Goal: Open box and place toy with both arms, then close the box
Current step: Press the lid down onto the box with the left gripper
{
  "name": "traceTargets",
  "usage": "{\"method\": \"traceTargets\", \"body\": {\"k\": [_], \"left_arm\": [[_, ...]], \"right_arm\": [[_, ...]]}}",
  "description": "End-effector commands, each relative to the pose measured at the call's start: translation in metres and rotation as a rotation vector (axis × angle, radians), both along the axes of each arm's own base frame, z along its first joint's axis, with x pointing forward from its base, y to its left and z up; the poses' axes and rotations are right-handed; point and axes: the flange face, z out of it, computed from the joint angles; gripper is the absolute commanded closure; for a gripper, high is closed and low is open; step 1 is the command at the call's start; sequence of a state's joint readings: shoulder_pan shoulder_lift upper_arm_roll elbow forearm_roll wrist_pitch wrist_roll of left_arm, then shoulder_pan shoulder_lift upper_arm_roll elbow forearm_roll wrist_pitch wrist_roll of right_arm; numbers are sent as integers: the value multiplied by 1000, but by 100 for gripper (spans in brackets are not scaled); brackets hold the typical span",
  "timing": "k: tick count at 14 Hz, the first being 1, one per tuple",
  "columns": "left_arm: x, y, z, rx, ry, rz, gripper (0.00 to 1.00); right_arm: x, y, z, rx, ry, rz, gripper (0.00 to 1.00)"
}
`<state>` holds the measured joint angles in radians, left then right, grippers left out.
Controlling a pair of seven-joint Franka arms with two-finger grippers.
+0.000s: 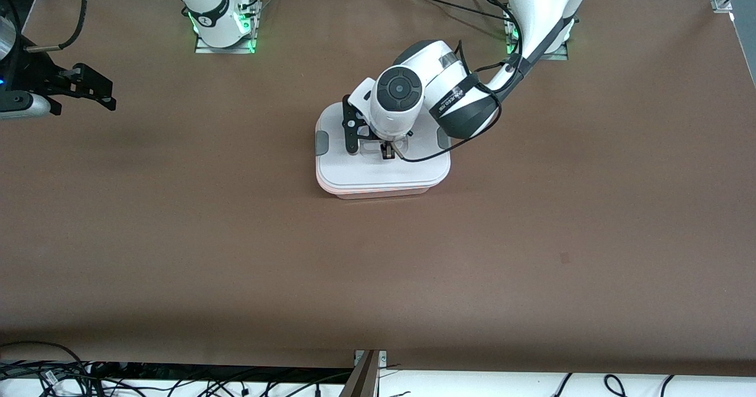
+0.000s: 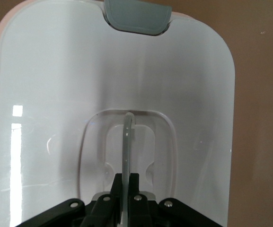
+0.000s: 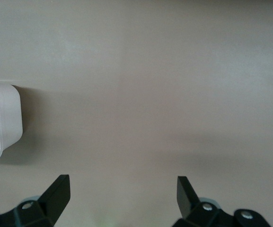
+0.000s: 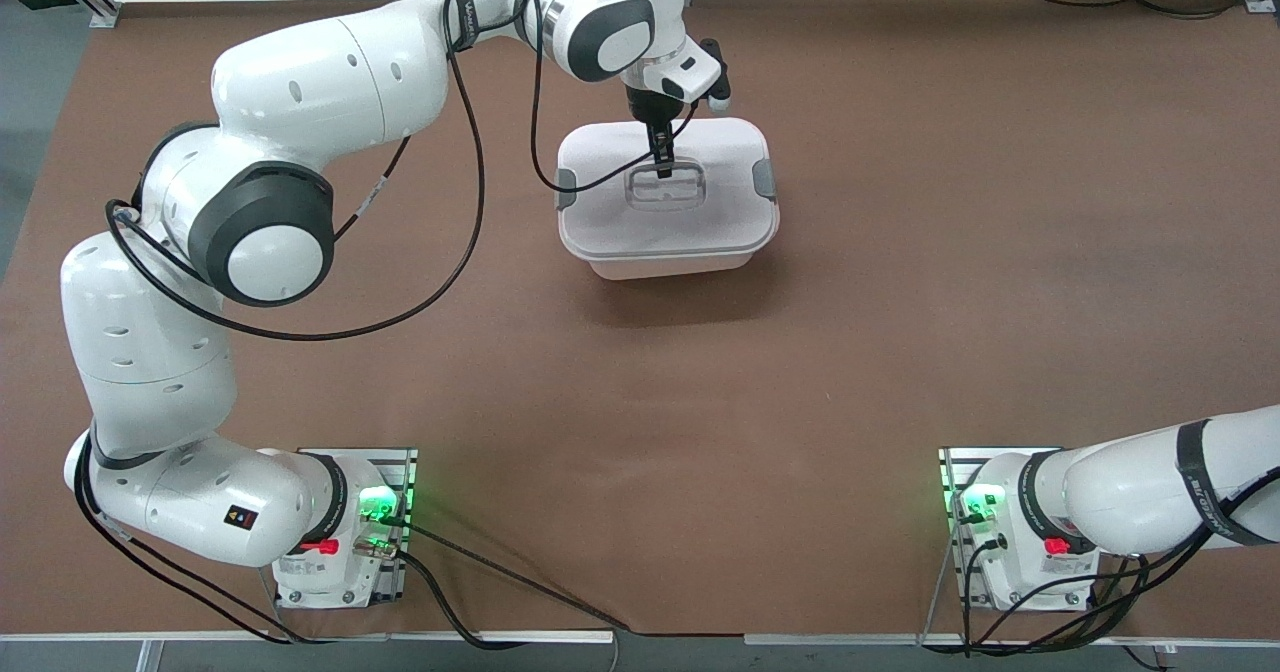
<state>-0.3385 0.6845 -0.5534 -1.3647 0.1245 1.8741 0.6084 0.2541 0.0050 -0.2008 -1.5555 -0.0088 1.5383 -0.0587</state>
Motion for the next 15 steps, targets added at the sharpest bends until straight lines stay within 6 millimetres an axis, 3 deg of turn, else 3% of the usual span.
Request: {"method": "traceTargets", "body": {"k": [1, 6, 15], "left_arm": [[1, -3, -7, 13, -31, 6, 100], [-5, -10, -6, 9, -34, 8, 100], [2, -4, -6, 13, -32, 71, 100]], "right_arm": [[2, 0, 5, -15, -12, 0, 0], [2, -3, 9, -16, -20, -3, 0], [3, -3, 8, -15, -19, -3, 0]]}}
